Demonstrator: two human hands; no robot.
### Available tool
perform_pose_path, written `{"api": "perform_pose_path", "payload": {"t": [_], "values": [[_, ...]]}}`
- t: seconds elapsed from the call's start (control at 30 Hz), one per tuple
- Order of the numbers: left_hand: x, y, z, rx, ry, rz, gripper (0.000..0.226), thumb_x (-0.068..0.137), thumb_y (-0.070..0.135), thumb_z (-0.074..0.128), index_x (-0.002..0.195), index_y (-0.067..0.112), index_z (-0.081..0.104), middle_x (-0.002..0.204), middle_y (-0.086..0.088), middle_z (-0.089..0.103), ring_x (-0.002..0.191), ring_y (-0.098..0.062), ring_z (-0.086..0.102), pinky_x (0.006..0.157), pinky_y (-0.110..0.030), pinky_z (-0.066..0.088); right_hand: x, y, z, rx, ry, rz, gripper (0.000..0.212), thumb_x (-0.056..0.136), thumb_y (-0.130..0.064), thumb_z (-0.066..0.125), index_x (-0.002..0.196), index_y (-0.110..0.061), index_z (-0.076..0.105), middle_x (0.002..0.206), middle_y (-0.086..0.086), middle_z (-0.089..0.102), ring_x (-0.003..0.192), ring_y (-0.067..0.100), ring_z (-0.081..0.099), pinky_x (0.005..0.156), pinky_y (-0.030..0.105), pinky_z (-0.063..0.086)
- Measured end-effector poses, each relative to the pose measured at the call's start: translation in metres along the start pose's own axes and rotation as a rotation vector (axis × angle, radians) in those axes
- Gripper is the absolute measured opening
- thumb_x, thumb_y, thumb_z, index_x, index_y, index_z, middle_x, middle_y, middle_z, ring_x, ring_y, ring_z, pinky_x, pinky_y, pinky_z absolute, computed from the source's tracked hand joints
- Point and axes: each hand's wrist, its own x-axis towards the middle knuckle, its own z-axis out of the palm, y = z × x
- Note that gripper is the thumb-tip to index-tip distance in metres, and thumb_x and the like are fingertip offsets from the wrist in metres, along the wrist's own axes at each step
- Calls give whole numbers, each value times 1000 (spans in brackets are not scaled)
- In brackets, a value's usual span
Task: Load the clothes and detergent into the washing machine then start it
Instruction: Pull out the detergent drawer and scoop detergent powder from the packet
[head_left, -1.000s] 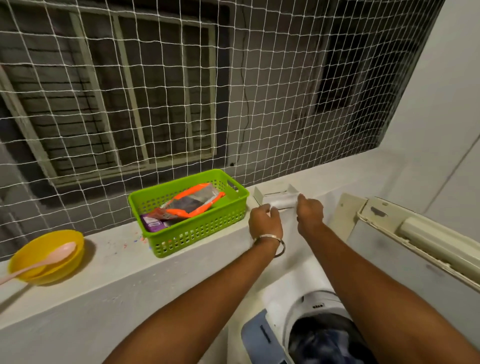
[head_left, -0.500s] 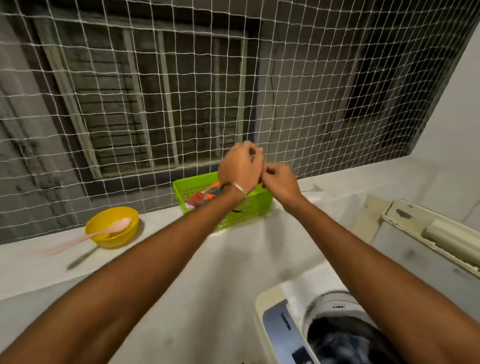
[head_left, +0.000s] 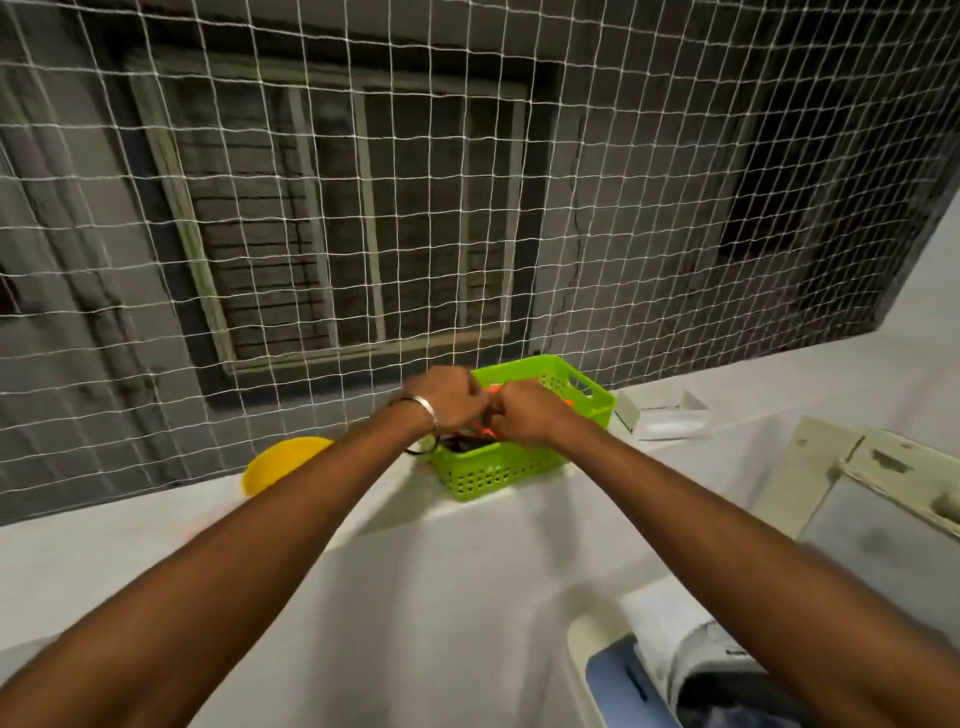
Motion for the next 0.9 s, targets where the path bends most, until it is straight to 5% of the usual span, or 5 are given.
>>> {"api": "perform_pose_path", "payload": {"t": [0.1,0.2,0.37,0.77,0.9], "values": [[-2,-5,9,-26,32,-8,47,95,45,45,86,8,72,93,-25,68,91,-37,63,70,-35,45,3,-4,-2,9,-92,-31,32,87,-19,56,117,-24,67,121,10,66,109,31,62,86,34,49],[-4,-4,16,-12,30,-38,50,87,53,42,102,17,73,107,-16,70,102,-34,62,80,-34,48,6,-7,0,-65,-147,-13,27,86,-25,58,112,-30,66,121,6,66,110,29,62,88,35,51],[-2,-6,24,24,68,-47,66,76,62,25,100,22,71,104,-13,71,101,-35,63,90,-41,49,12,-12,-3,-106,-169,61,34,83,-37,57,115,-29,64,122,4,67,107,32,64,88,38,53],[2,-10,26,-37,155,-40,41,93,41,47,79,8,68,94,-20,69,92,-39,63,64,-32,36,-1,1,3,-77,151,200,40,84,-46,65,101,-10,70,107,17,70,102,35,65,79,35,51],[-3,-11,23,-98,179,-47,39,92,36,50,71,7,64,88,-26,67,87,-41,62,62,-32,33,-5,6,4,-46,195,194,20,83,-25,68,95,-10,73,97,20,70,95,38,66,75,36,52]]}}
